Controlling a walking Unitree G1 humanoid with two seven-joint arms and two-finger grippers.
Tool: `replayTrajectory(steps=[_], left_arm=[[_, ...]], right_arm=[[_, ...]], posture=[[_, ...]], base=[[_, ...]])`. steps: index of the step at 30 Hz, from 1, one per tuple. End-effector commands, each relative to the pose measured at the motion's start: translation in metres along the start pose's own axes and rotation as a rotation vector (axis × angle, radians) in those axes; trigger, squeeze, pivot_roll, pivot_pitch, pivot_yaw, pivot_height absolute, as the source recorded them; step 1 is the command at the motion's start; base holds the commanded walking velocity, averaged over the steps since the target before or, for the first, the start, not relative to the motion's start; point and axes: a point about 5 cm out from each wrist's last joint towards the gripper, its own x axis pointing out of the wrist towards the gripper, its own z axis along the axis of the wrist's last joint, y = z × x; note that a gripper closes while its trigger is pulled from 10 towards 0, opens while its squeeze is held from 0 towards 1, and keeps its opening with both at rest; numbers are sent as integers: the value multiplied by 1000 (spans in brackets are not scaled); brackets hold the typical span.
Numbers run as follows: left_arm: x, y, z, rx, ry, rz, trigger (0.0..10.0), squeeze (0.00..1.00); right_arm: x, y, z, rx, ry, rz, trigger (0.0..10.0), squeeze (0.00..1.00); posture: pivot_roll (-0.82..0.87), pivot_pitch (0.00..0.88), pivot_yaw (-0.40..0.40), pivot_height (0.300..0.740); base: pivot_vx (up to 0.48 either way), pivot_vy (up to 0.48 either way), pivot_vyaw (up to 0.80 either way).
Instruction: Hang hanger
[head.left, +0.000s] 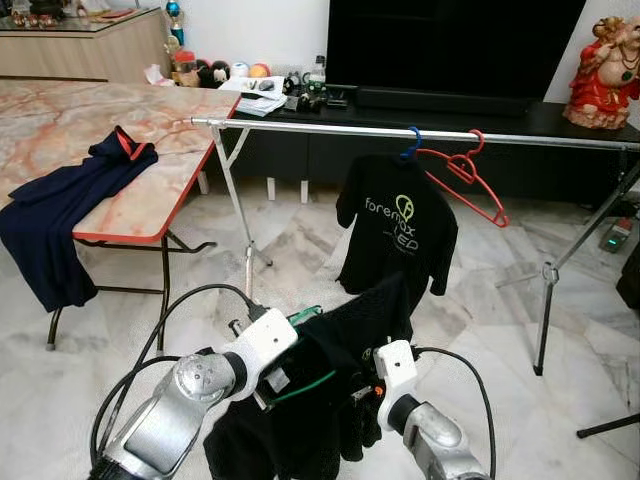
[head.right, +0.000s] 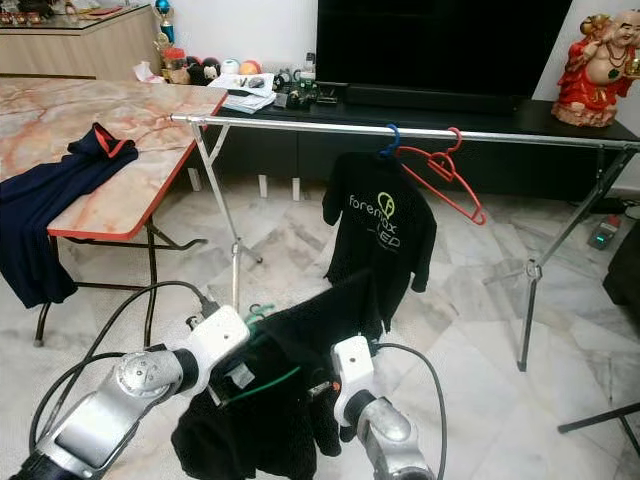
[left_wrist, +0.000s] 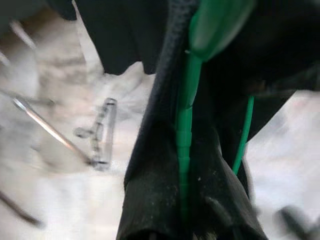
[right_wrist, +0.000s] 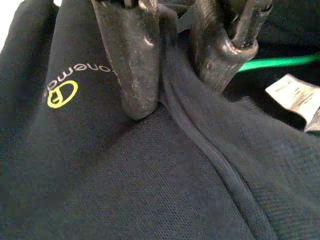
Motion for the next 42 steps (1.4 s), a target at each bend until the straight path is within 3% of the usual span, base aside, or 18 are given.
replayTrajectory(steps=[1, 3, 7, 9, 13, 16, 19, 22, 23, 24, 25, 28, 34, 35, 36, 37, 42], left_arm=[[-13, 28, 12, -73, -55, 123, 10000, 0], [-11, 25, 17, -99, -86, 109, 10000, 0], [-8, 25, 18, -50, -71, 139, 10000, 0], [-6, 30, 5, 112, 41, 173, 10000, 0], [-9, 30, -6, 206, 104, 153, 10000, 0], [-10, 31, -5, 156, 89, 164, 10000, 0], [-8, 25, 2, 66, 45, 116, 10000, 0], [-5, 18, 9, 27, -13, 66, 10000, 0], [-3, 14, 21, -26, -79, 32, 10000, 0], [-3, 13, 26, -50, -107, 20, 10000, 0], [-2, 12, 29, -60, -117, 17, 10000, 0], [2, 12, 37, -84, -141, 7, 10000, 0], [7, 6, 49, -99, -182, -30, 10000, 0], [7, 5, 50, -102, -186, -35, 10000, 0], [7, 5, 50, -103, -187, -36, 10000, 0], [7, 5, 50, -105, -186, -36, 10000, 0], [7, 3, 48, -110, -181, -38, 10000, 0]], right_arm=[[-14, -18, -8, -2, 30, -86, 0, 0], [-13, -16, -9, 7, 33, -84, 0, 0], [-12, -14, -10, 16, 32, -80, 0, 0], [-11, -12, -10, 20, 31, -62, 0, 0], [-12, -12, -10, 13, 32, -64, 0, 0], [-13, -15, -10, 9, 32, -72, 0, 0], [-14, -17, -9, 7, 32, -79, 0, 0], [-12, -13, -9, 20, 32, -49, 0, 0], [-9, -3, -10, 41, 32, 54, 4157, 0], [-8, 2, -10, 44, 32, 111, 4157, 0], [-7, 4, -11, 46, 33, 133, 10000, 0], [-7, 8, -11, 54, 35, 181, 10000, 0], [-8, 2, -6, 75, -14, 138, 10000, 0], [-9, -2, -3, 90, -42, 112, 10000, 63], [-10, -3, -2, 93, -48, 106, 10000, 63], [-10, -10, 2, 143, -96, 48, 10000, 1000], [-11, -15, 9, 254, -184, 13, 10000, 1000]], posture=[[161, 11, -32, 740], [159, 11, -30, 740], [159, 10, -28, 740], [159, 10, -27, 740], [158, 10, -26, 740], [158, 11, -26, 740], [162, 13, -28, 740], [160, 15, -27, 740], [160, 14, -25, 740], [160, 15, -26, 740], [160, 15, -27, 740], [155, 13, -27, 740], [151, 11, -29, 740], [151, 11, -30, 740], [151, 11, -30, 740], [152, 12, -31, 740], [153, 14, -30, 740]], base=[[0, 0, 0], [0, 0, 0], [0, 0, 0], [0, 0, 0], [0, 0, 0], [0, 0, 0], [0, 0, 0], [0, 0, 0], [0, 0, 0], [0, 0, 0], [0, 0, 0], [0, 0, 0], [0, 0, 0], [0, 0, 0], [0, 0, 0], [0, 0, 0], [0, 0, 0]])
